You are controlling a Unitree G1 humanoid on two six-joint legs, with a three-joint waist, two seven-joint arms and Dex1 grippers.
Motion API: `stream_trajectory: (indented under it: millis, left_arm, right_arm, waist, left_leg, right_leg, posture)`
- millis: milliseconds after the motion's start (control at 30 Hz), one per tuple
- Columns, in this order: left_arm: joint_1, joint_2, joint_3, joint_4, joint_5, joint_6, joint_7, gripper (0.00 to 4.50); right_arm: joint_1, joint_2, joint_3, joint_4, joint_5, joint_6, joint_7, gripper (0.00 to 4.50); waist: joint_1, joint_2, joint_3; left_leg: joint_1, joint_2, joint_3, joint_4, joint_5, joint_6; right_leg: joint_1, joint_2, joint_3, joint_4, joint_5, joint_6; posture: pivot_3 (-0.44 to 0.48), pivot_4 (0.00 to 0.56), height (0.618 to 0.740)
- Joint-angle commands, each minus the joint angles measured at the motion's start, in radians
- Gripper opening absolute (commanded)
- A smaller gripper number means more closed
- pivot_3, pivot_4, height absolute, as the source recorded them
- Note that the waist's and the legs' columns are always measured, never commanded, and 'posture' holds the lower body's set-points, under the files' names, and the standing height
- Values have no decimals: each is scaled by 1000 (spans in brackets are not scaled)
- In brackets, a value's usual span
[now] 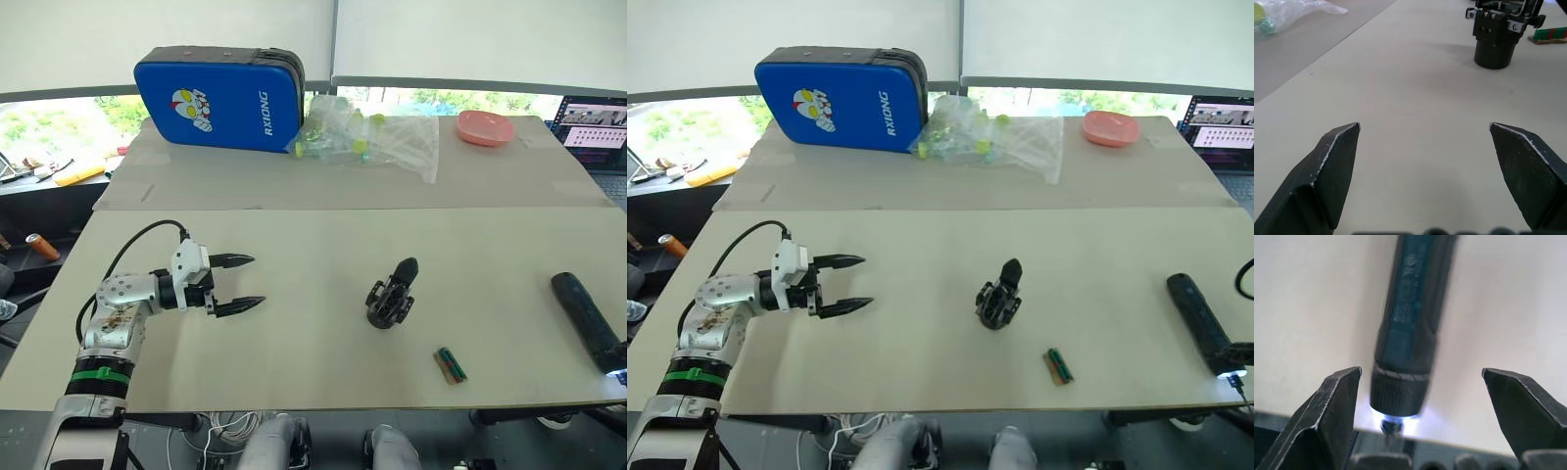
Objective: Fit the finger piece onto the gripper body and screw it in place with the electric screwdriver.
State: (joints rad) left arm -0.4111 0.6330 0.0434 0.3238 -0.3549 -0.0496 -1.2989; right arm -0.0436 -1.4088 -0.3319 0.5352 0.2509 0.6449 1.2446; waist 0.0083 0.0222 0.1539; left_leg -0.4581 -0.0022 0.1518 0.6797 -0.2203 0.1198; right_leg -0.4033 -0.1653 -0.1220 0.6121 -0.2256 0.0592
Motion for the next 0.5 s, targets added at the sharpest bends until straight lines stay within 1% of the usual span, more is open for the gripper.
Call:
stream_trajectory:
  millis: [33,100,133,200,233,333,400,500]
  left_arm:
    - [26,32,39,-25,9,-30,29,4500]
    - [63,47,49,-46,26,-59,51,4500]
    - [80,54,55,-55,31,-68,59,4500]
    - [104,64,64,-63,37,-83,74,4500]
    - [127,71,74,-72,41,-89,88,4500]
    - [200,89,100,-111,49,-117,116,4500]
    - [234,100,112,-118,61,-150,133,4500]
    - [248,103,126,-116,69,-176,164,4500]
  right_arm:
    - [104,54,-354,-233,46,-105,98,4466]
    - [158,202,-540,-469,142,-243,189,4466]
    - [177,267,-591,-564,191,-278,213,4466]
    - [214,351,-627,-685,231,-322,227,4466]
    - [238,397,-608,-767,248,-347,224,4466]
    - [241,543,-529,-953,340,-365,133,4466]
    - [319,608,-465,-1004,306,-494,208,4466]
    - [382,666,-425,-1009,293,-581,215,4466]
  waist:
    - [0,0,0]
    - [-2,-4,-1]
    - [-1,-5,0]
    - [2,-5,0]
    - [4,-5,0]
    - [4,-9,-1]
    - [10,-9,-1]
    - [20,-9,-1]
  left_leg:
    - [0,0,0,0,0,0]
    - [1,2,0,-1,0,-1]
    - [2,2,0,-2,0,-1]
    - [2,2,-1,-3,0,-1]
    - [3,2,-1,-2,0,-1]
    - [3,1,-1,-2,0,-1]
    - [3,1,-2,-2,0,-1]
    - [3,0,-2,-2,0,-1]
  right_leg:
    - [0,0,0,0,0,0]
    - [1,1,-1,-1,0,-1]
    - [2,2,-1,-1,0,-1]
    - [2,2,-1,-1,0,-1]
    - [2,2,-1,-1,0,-1]
    - [2,0,-1,-1,1,-1]
    - [2,-1,-1,-1,1,-1]
    - [2,-1,0,-1,1,-1]
  posture:
    - [0,150,740]
    - [0,150,740]
    - [0,150,740]
    - [0,150,740]
    - [0,150,740]
    - [0,150,740]
    - [0,150,740]
    - [0,150,740]
